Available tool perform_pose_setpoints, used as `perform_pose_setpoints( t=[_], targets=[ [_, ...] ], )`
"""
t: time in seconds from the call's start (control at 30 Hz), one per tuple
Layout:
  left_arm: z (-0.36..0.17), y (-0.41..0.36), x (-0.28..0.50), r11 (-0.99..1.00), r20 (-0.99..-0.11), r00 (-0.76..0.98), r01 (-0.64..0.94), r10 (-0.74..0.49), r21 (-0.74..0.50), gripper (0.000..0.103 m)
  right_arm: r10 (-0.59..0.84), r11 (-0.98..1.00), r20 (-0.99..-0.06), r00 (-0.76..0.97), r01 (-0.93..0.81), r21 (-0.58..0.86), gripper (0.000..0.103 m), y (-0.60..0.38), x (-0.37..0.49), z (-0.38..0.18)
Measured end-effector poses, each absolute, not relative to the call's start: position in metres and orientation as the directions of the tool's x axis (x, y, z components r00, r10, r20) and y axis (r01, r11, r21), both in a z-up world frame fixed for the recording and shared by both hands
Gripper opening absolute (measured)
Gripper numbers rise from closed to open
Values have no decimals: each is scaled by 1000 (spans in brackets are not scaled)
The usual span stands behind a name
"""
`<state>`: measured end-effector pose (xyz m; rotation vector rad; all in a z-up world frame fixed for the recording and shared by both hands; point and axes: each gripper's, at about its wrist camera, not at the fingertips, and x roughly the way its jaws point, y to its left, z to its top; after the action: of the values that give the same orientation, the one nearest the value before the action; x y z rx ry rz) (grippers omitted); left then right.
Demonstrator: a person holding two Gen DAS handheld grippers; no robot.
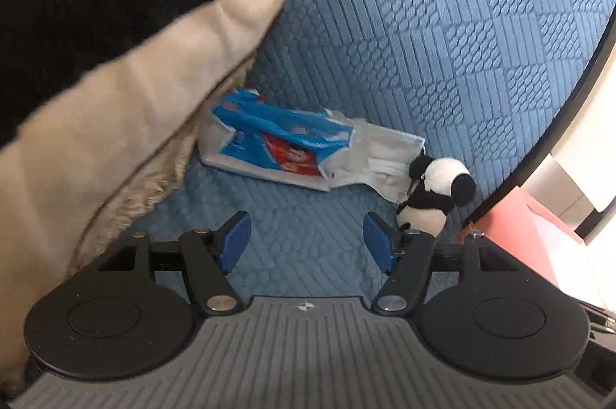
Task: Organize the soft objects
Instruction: 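Move the right gripper down to the panda plush while the left approaches the wipe pack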
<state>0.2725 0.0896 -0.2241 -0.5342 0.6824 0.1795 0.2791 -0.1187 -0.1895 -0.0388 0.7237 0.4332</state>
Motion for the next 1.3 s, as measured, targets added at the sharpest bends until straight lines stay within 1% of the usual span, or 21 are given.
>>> perform_pose_setpoints(
  t=[0.2,0.4,0.57,0.63,0.7,0.73,0.8,0.83,0.87,0.9,0.93,0.97,1.1,1.3],
  targets=[
    [-229,87,288,847,-639,769,-338,-3,-411,71,373,909,-660,652,-399,119,40,-117,302,-195],
    [-233,98,306,803,-638,768,-409,47,-433,71,361,913,-669,650,-394,110,40,-114,325,-202],
    [-237,106,312,770,-643,762,-455,77,-447,71,367,915,-685,629,-375,145,40,-117,344,-207],
    [-237,109,313,759,-642,758,-484,115,-436,71,364,915,-690,626,-380,138,40,-117,350,-209],
    [-233,107,317,773,-644,748,-500,159,-390,71,367,913,-688,626,-383,138,40,-117,356,-209],
    [-232,107,318,777,-641,749,-501,168,-381,71,371,912,-686,626,-385,141,40,-117,359,-209],
    [-230,109,319,770,-631,760,-493,155,-405,71,375,911,-683,627,-387,145,40,-117,364,-209],
    [-230,110,320,765,-631,761,-493,148,-415,71,377,910,-683,626,-387,147,41,-117,368,-209],
    [-231,111,321,759,-633,760,-497,148,-420,71,377,910,-683,625,-386,149,48,-116,371,-210],
    [-232,113,322,749,-637,757,-505,146,-428,71,377,911,-683,626,-383,153,52,-116,373,-210],
    [-234,115,323,735,-643,753,-514,140,-443,71,376,913,-683,626,-377,157,59,-116,376,-211],
    [-235,118,325,720,-648,751,-518,125,-462,71,375,915,-683,627,-371,162,63,-116,378,-212],
    [-237,121,330,687,-649,754,-524,100,-504,71,353,927,-694,628,-338,165,63,-116,390,-217],
    [-230,127,338,644,-607,792,-496,61,-583,70,341,937,-707,620,-282,205,63,-120,409,-227]
  ],
)
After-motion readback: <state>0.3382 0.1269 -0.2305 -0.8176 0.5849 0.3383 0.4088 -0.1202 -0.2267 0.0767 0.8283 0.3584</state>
